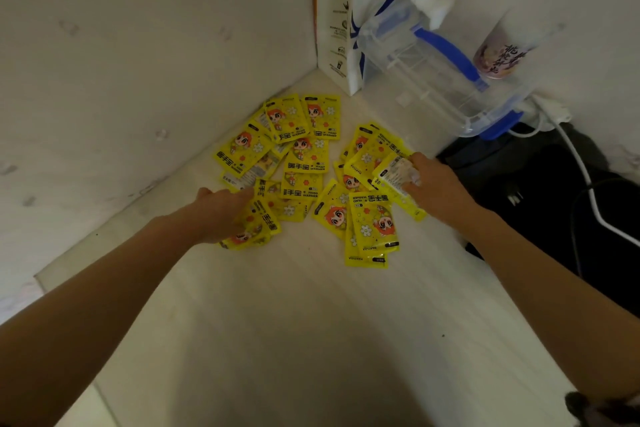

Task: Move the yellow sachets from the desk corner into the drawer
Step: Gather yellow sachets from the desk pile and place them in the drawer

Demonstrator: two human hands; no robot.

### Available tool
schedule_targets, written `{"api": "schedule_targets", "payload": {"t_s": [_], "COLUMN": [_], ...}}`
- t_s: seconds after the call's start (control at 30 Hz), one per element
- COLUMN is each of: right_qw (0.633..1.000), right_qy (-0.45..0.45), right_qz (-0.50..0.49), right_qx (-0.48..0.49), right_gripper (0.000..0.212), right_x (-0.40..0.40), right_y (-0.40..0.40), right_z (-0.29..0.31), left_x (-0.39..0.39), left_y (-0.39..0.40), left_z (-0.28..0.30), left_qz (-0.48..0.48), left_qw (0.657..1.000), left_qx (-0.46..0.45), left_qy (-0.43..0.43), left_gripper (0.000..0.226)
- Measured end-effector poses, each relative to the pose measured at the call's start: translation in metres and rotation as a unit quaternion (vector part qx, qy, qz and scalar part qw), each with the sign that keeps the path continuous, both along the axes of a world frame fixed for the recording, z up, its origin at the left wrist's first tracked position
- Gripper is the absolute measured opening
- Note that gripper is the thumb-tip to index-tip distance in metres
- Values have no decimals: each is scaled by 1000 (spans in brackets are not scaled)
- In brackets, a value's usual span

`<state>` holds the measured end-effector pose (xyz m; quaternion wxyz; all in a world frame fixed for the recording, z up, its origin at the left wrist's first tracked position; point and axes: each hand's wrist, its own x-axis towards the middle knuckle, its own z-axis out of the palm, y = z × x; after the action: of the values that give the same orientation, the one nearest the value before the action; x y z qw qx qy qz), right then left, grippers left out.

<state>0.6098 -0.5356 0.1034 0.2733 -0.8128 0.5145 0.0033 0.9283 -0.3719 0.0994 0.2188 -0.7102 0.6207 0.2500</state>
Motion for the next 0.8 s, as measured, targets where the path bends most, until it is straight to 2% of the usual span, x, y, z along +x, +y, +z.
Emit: {"api": "schedule_targets", "payload": {"t_s": [0.1,0.2,0.27,0.4,0.47,0.53,0.63,0.7,0.8], "right_qw": [992,970,945,906,901,908,925,930,935], "right_qy": [-70,-130,-184,-209,-196,-169,-125,-113,-97], "right_qz": [-97,-182,-232,-295,-305,-300,-271,-267,-265], "right_qx": [37,93,142,221,237,239,235,225,213], "right_gripper": [31,29,35,51,61,58,33,30,32], "right_x": [-2,-4,-5,-4,-1,1,3,6,10], "right_y": [20,38,46,57,60,61,63,64,62], "right_z": [6,-2,-9,-21,-27,-34,-43,-45,-46], "left_x": [6,2,-6,-22,-28,-34,-39,-38,-34], "left_y": [0,-8,-15,-35,-45,-56,-72,-83,-96], "left_z": [5,8,11,4,-1,-6,-14,-22,-36], "left_qz": [128,217,278,406,467,501,546,577,606], "left_qw": [981,926,884,793,741,708,671,652,645], "left_qx": [-42,-99,-118,-173,-189,-194,-201,-207,-206], "left_qy": [141,293,358,420,444,458,460,446,418], "left_gripper": [82,62,50,28,22,19,19,28,46]}}
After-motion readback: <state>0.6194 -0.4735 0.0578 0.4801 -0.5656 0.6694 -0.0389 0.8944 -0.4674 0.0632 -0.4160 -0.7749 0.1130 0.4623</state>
